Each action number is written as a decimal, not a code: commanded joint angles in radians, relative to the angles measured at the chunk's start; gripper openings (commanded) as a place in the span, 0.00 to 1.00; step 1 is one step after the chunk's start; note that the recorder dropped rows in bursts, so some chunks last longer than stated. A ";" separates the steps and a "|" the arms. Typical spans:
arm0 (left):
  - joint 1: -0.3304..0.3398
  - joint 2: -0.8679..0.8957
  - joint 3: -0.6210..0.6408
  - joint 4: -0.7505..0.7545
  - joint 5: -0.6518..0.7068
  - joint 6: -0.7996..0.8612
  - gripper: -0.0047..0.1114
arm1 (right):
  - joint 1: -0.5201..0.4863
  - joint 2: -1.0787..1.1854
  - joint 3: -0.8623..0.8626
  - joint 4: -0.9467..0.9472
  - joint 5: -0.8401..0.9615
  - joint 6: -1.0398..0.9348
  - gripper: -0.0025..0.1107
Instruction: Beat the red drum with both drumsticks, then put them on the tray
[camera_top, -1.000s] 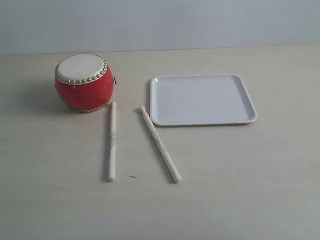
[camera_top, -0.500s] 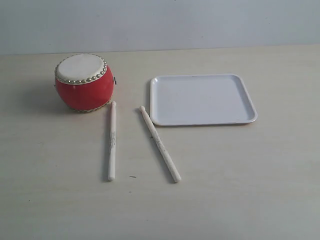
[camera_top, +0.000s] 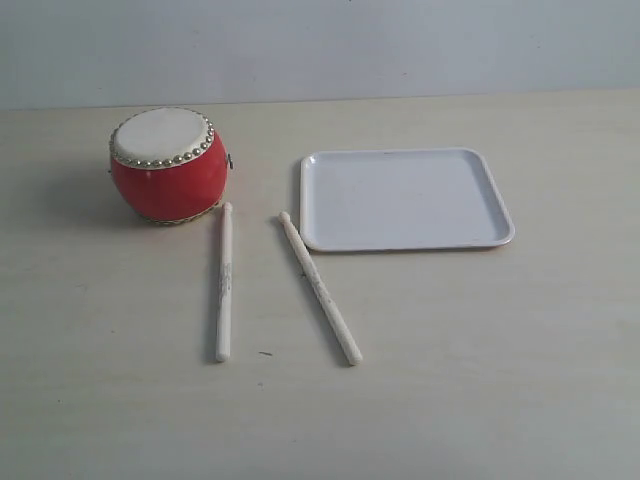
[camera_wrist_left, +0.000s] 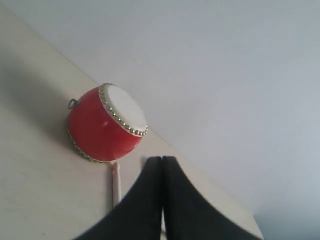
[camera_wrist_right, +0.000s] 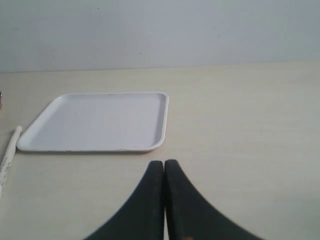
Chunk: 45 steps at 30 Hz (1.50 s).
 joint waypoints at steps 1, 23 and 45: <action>0.004 -0.007 0.000 -0.018 -0.010 0.013 0.04 | -0.005 -0.007 0.005 0.000 -0.009 -0.003 0.02; 0.004 0.050 -0.607 -0.018 0.041 0.428 0.04 | -0.005 -0.007 0.005 0.000 -0.009 -0.003 0.02; -0.126 1.033 -1.021 0.333 0.640 0.356 0.04 | -0.005 -0.007 0.005 0.000 -0.009 -0.003 0.02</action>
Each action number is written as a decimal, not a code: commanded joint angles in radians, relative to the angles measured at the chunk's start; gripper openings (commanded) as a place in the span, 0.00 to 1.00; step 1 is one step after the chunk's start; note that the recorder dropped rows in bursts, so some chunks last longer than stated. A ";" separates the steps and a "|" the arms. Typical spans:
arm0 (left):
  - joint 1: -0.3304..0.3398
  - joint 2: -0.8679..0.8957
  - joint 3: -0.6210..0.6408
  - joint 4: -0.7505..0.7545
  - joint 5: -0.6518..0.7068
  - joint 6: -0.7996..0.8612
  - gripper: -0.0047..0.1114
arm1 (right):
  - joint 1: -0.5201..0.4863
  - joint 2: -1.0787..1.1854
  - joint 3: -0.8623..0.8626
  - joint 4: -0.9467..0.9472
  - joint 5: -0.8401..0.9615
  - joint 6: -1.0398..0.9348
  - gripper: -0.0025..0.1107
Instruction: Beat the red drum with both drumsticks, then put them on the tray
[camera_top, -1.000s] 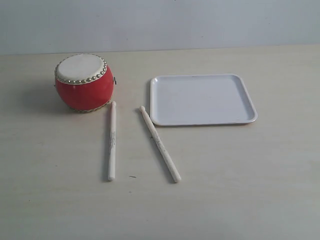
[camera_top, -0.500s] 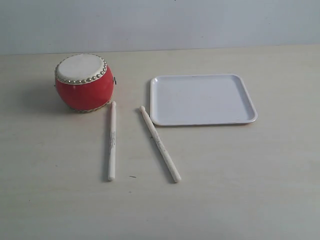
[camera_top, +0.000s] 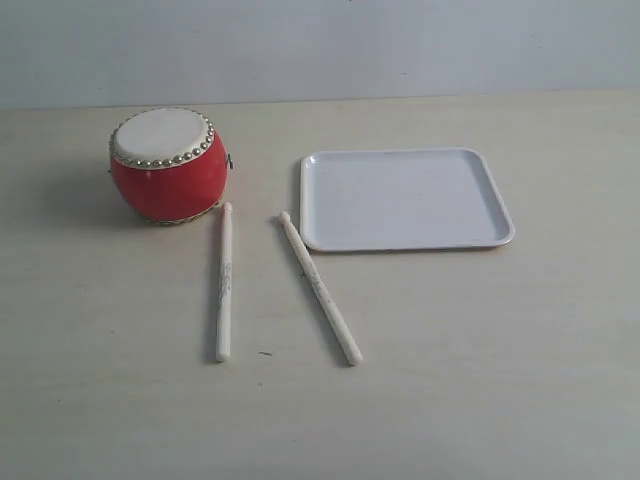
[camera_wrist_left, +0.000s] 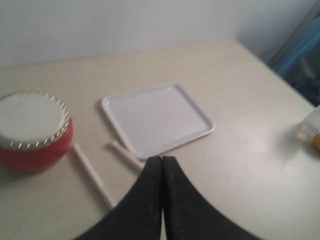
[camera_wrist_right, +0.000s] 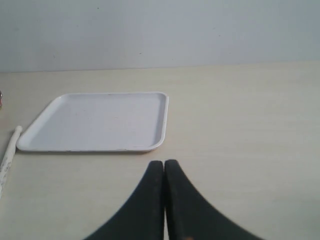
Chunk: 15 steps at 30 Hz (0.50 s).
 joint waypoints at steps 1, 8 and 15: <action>-0.143 0.103 0.006 0.267 -0.104 -0.172 0.04 | -0.005 -0.007 0.005 0.000 -0.009 -0.003 0.02; -0.472 0.261 0.006 1.076 -0.178 -0.832 0.04 | -0.005 -0.007 0.005 0.000 -0.009 -0.003 0.02; -0.591 0.469 0.006 1.126 -0.160 -0.966 0.04 | -0.005 -0.007 0.005 0.000 -0.009 -0.003 0.02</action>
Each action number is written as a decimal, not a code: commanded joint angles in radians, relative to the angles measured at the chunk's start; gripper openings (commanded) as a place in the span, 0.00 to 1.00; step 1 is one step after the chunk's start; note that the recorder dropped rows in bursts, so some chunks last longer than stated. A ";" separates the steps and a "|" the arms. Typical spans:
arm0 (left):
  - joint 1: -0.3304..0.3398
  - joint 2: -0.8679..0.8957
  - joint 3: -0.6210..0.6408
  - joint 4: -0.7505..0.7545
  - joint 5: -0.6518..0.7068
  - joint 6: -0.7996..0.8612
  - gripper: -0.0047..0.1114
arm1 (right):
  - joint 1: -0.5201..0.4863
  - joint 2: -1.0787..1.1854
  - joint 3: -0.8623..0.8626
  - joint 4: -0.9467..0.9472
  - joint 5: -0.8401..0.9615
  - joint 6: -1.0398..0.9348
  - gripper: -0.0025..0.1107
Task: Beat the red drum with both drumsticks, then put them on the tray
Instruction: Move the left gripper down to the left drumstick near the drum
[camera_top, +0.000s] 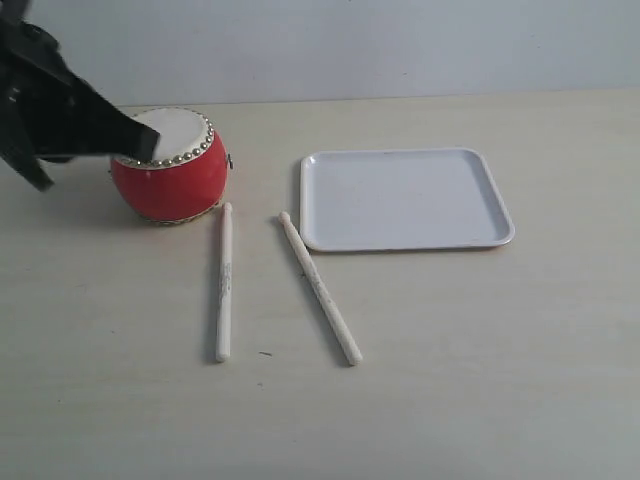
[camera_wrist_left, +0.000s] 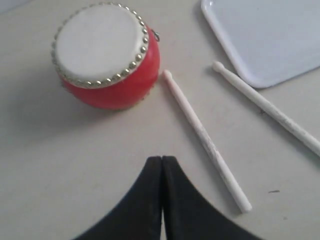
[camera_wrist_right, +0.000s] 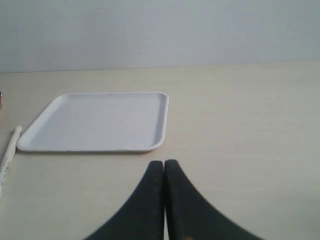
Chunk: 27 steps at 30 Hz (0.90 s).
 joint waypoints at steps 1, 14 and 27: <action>-0.038 0.125 0.004 0.000 -0.008 -0.048 0.04 | -0.005 -0.007 0.005 0.000 -0.009 -0.003 0.02; -0.031 0.381 0.000 -0.054 -0.296 -0.105 0.11 | -0.005 -0.007 0.005 0.000 -0.009 -0.003 0.02; 0.095 0.512 0.000 -0.131 -0.335 -0.176 0.45 | -0.005 -0.007 0.005 0.000 -0.009 -0.003 0.02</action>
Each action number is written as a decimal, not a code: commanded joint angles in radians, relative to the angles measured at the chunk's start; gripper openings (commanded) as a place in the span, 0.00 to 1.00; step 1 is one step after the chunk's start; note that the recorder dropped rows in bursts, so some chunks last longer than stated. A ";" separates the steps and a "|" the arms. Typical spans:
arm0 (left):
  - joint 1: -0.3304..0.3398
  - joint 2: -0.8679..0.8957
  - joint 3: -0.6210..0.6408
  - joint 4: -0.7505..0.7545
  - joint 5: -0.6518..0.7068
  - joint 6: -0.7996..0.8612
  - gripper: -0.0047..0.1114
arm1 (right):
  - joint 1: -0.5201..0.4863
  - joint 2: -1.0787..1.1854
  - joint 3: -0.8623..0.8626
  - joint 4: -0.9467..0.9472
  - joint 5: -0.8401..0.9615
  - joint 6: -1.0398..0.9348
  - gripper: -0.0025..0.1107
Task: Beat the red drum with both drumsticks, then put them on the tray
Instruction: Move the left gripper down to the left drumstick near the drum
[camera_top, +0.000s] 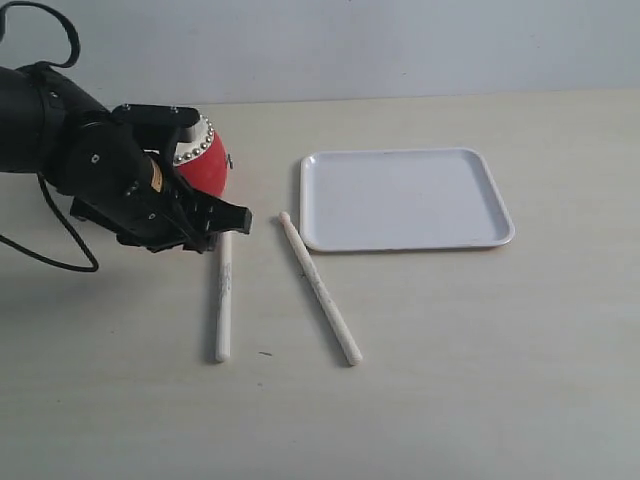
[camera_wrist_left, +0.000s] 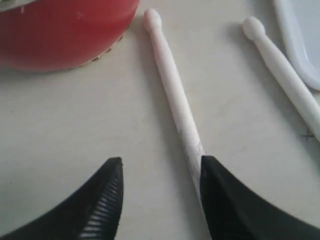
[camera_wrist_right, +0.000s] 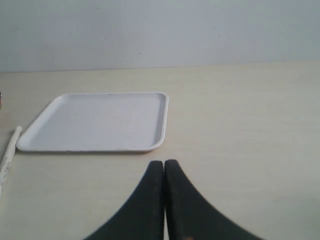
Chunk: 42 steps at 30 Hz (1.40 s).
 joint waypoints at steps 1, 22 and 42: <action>0.003 0.033 0.000 -0.031 -0.012 -0.004 0.45 | -0.005 -0.007 0.005 0.000 -0.009 -0.003 0.02; 0.003 0.079 0.000 -0.239 -0.002 0.088 0.45 | -0.005 -0.007 0.005 0.000 -0.009 -0.004 0.02; -0.010 0.155 -0.105 -0.311 0.068 0.134 0.43 | -0.005 -0.007 0.005 0.000 -0.009 -0.004 0.02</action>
